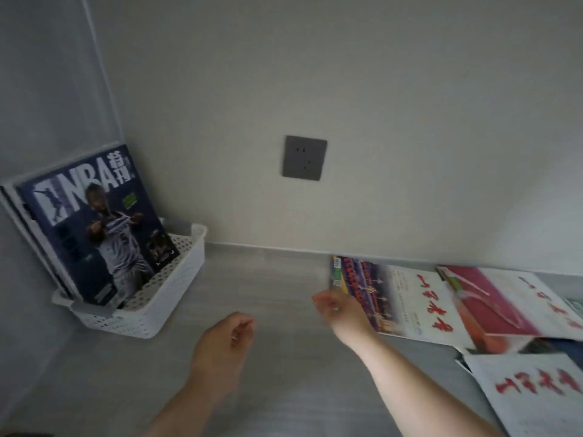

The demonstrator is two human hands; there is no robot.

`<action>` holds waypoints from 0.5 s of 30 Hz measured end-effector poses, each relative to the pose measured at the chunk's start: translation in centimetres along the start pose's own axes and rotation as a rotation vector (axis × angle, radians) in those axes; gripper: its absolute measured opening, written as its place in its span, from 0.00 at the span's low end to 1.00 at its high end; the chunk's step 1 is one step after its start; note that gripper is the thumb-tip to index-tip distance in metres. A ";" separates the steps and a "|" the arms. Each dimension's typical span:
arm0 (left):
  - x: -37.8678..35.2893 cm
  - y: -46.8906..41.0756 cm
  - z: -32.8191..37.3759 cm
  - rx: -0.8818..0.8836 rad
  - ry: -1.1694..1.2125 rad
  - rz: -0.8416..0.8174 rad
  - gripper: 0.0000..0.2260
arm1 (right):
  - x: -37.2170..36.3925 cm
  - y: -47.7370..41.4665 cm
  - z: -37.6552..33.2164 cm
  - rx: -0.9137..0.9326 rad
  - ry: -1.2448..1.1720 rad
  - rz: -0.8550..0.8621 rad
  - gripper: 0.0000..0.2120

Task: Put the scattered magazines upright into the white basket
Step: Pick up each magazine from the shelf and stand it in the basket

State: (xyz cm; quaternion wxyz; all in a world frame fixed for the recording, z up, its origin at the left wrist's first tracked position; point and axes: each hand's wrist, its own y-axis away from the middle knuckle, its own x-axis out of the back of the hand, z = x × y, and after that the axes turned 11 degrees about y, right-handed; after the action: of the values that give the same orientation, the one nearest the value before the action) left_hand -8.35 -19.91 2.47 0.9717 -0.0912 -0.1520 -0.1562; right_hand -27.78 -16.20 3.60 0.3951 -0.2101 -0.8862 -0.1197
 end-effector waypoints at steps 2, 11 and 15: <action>-3.8 0.9 0.9 0.010 -0.030 -0.059 0.18 | 2.8 1.2 4.7 -0.086 0.075 0.025 0.11; -15.8 2.1 1.9 0.146 -0.232 -0.284 0.07 | 10.6 3.4 20.7 -0.314 0.384 0.227 0.15; -18.2 0.5 2.7 0.119 -0.284 -0.361 0.07 | 9.9 2.5 23.0 -0.307 0.535 0.121 0.25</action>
State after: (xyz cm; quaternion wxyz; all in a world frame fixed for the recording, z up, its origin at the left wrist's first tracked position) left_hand -25.37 -13.83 -0.94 0.9006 -0.0263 -0.3098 -0.3037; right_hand -47.47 -2.54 -4.04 0.5844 -0.2809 -0.7081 -0.2795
